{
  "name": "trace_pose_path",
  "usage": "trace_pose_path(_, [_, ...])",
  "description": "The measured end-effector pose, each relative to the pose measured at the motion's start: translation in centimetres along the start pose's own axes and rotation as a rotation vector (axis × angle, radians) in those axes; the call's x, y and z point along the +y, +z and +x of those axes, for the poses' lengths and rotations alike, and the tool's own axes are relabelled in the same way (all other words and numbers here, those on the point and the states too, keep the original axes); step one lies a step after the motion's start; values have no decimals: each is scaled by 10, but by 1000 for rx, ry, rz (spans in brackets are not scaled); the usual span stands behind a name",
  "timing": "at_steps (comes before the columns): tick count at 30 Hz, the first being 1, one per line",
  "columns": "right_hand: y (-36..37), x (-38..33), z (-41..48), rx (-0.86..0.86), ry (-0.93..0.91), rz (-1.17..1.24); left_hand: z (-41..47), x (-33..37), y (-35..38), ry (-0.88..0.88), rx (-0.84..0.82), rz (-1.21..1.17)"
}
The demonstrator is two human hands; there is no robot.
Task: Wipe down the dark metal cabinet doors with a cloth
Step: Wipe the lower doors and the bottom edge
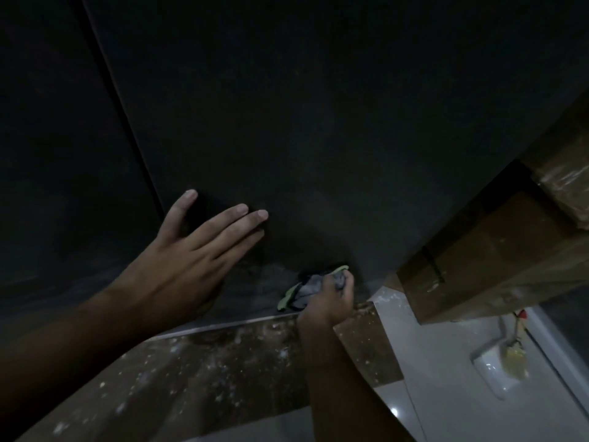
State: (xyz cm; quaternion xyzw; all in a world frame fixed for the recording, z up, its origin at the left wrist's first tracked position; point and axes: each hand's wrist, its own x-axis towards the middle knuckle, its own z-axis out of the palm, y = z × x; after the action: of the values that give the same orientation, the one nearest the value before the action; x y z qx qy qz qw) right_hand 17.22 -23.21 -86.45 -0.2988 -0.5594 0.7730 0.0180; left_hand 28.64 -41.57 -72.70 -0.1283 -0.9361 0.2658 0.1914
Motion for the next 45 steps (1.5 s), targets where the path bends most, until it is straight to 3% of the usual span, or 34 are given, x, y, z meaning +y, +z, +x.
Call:
trace_pose_path(2, [9,-3,-10,25,-102,-17,-10,-13,-10,-21,-21,-3])
trace_pose_path(5, [21,1,-44,-61,-402,-160,-25,-36,-23,-40,-40,35])
trace_pose_path(11, [41,31,-86,-788,-1358,-706,-67,-61,-31,-156,-61,25])
trace_pose_path(12, [42,30,-88,-839,-1487,-758,-74,-63,-30,-172,-62,20])
trace_pose_path(18, [58,-12,-93,-674,-1876,-613,-88,-74,-28,-179,-75,-4])
trace_pose_path(21, [74,-34,-104,-569,-1879,-570,-93,-83,-24,-149,-64,15])
trace_pose_path(23, [77,-22,-103,-598,-1866,-620,-98,-84,-18,-144,-71,31])
trace_pose_path(28, [63,37,-75,-1008,-1854,-876,-105,-82,-8,-122,-79,61])
trace_pose_path(32, [66,27,-79,-921,-1891,-839,-109,-88,-6,-116,-66,62])
trace_pose_path(36, [85,-1,-121,-690,-1907,-623,-119,-96,1,-116,-61,44])
trace_pose_path(38, [90,8,-138,-652,-1891,-588,-124,-98,3,-118,-54,26])
trace_pose_path(42, [91,66,-132,-942,-1841,-823,-132,-101,4,-97,-61,-18])
trace_pose_path(45, [82,92,-122,-1028,-1830,-977,-141,-107,3,-88,-84,-1])
